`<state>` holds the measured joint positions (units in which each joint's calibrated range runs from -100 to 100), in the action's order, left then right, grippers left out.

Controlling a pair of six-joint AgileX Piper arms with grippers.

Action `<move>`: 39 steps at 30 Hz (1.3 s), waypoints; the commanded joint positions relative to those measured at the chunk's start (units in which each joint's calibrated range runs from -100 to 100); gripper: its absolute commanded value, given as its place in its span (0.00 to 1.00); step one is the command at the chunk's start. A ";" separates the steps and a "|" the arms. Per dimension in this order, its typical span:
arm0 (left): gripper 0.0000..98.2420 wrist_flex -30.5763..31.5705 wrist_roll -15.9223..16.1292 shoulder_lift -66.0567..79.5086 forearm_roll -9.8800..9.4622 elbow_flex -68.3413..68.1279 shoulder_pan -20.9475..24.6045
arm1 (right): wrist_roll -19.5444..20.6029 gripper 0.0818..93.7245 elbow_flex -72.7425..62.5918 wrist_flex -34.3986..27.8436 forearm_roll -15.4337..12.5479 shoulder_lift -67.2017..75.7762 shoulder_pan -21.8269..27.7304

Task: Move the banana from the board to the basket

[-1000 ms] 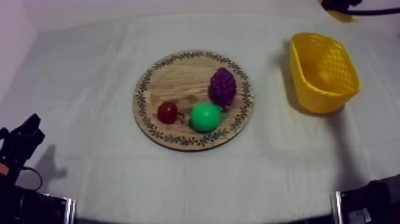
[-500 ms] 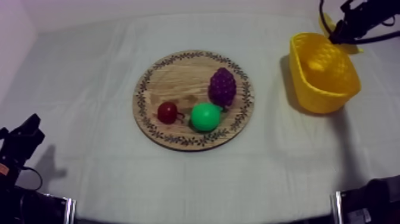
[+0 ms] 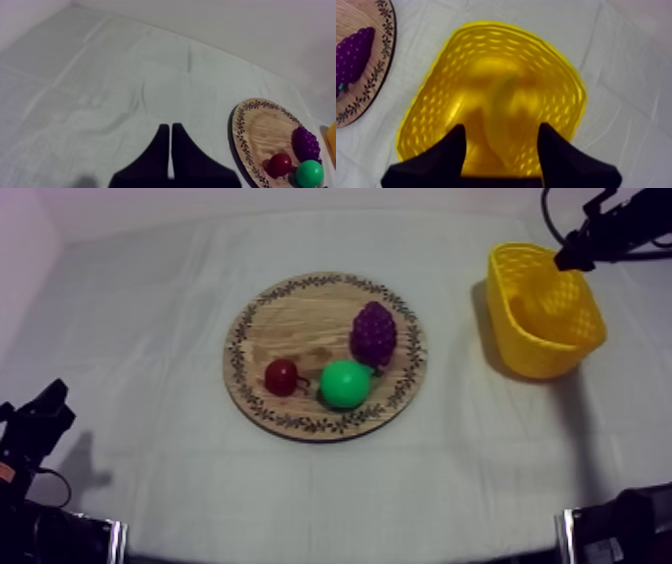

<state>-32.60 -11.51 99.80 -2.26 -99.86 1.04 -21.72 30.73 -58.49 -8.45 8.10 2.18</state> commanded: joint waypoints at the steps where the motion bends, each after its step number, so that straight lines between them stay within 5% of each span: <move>1: 0.00 0.02 0.01 0.03 -0.01 -0.03 0.01 | 0.99 0.45 2.78 2.28 0.52 4.01 -0.60; 18: 0.00 0.02 0.01 0.03 -0.01 -0.03 0.01 | 5.80 0.03 28.80 21.36 0.60 46.85 -2.22; 25: 0.00 0.02 0.01 0.03 -0.01 -0.03 0.01 | 11.04 0.01 43.01 23.64 2.85 62.52 -3.36; 32: 0.00 0.02 0.01 0.03 -0.01 -0.03 0.01 | 11.97 0.01 57.05 23.96 2.39 76.02 -0.71; 39: 0.00 0.02 0.01 0.03 -0.01 -0.03 0.01 | 14.96 0.01 66.51 21.40 4.84 85.01 -0.25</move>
<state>-32.60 -11.51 99.80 -2.26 -99.86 1.04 -8.10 94.55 -36.12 -4.40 90.11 1.98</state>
